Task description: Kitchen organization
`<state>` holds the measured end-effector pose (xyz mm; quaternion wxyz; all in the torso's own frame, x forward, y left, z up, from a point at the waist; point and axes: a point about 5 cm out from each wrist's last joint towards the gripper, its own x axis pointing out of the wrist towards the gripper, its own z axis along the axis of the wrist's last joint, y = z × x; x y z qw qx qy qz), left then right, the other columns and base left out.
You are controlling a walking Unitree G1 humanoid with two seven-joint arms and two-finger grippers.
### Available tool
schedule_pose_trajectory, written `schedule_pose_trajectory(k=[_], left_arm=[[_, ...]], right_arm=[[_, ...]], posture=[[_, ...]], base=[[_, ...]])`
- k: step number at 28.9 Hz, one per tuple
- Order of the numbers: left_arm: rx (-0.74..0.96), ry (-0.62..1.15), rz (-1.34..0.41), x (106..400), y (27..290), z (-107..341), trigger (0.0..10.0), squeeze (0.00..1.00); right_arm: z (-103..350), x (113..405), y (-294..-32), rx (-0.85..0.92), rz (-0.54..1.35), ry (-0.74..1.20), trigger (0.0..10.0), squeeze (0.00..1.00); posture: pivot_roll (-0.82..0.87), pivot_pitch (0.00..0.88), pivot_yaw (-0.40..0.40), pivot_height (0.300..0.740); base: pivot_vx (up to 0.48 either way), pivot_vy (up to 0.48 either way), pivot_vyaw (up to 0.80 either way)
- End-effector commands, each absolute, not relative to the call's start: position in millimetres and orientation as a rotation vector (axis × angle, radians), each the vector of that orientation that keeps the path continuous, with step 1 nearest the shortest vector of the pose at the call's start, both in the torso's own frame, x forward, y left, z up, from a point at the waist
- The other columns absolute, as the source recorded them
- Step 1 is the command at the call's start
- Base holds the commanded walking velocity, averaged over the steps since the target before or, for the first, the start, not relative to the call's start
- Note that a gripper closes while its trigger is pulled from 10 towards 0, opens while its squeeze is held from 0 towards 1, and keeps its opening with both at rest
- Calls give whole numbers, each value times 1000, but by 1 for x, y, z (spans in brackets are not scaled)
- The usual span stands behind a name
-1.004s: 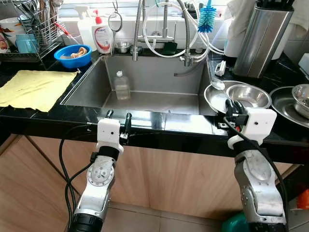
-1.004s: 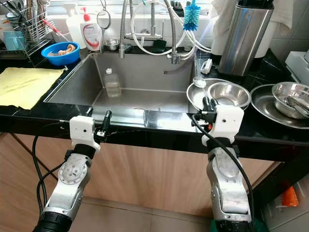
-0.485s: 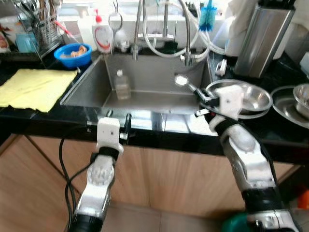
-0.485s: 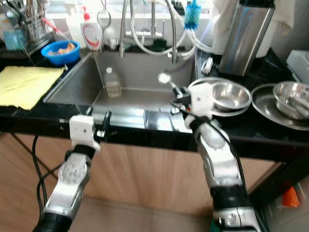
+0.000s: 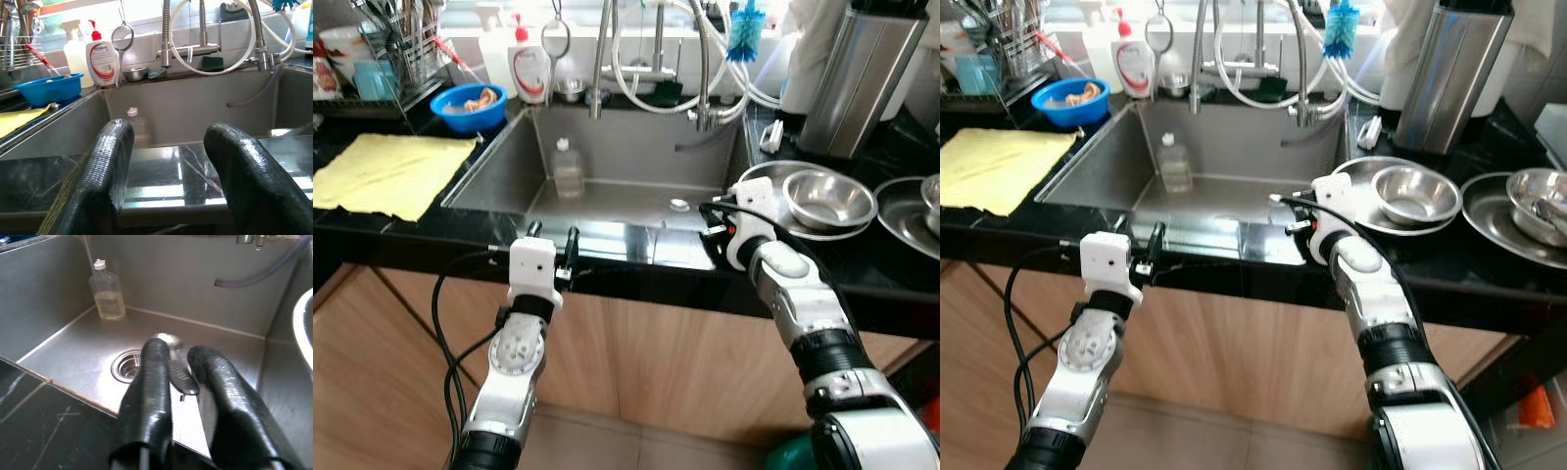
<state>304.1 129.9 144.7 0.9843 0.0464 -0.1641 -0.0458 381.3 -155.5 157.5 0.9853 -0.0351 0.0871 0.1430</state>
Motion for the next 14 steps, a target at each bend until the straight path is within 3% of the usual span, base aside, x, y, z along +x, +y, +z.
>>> schedule_pose_trajectory(k=[1,11,12,13,14], left_arm=[[103,-347,-81,306,132,150,10000,0],[106,-348,-85,306,132,150,10000,0],[107,-348,-85,306,132,150,10000,0],[108,-348,-84,306,132,150,10000,0],[108,-348,-84,306,132,150,10000,0]], right_arm=[[164,384,-152,-61,295,149,10000,1000],[179,390,-150,-55,291,56,10000,1000],[185,391,-149,-77,283,20,10000,165],[198,391,-147,-106,267,-54,10000,0],[198,391,-147,-106,267,-54,10000,0]], posture=[[-113,0,48,740],[-115,0,50,740],[-113,0,50,740],[-116,0,51,740],[-116,0,51,740]], base=[[0,0,0],[0,0,0],[0,0,0],[0,0,0],[0,0,0]])
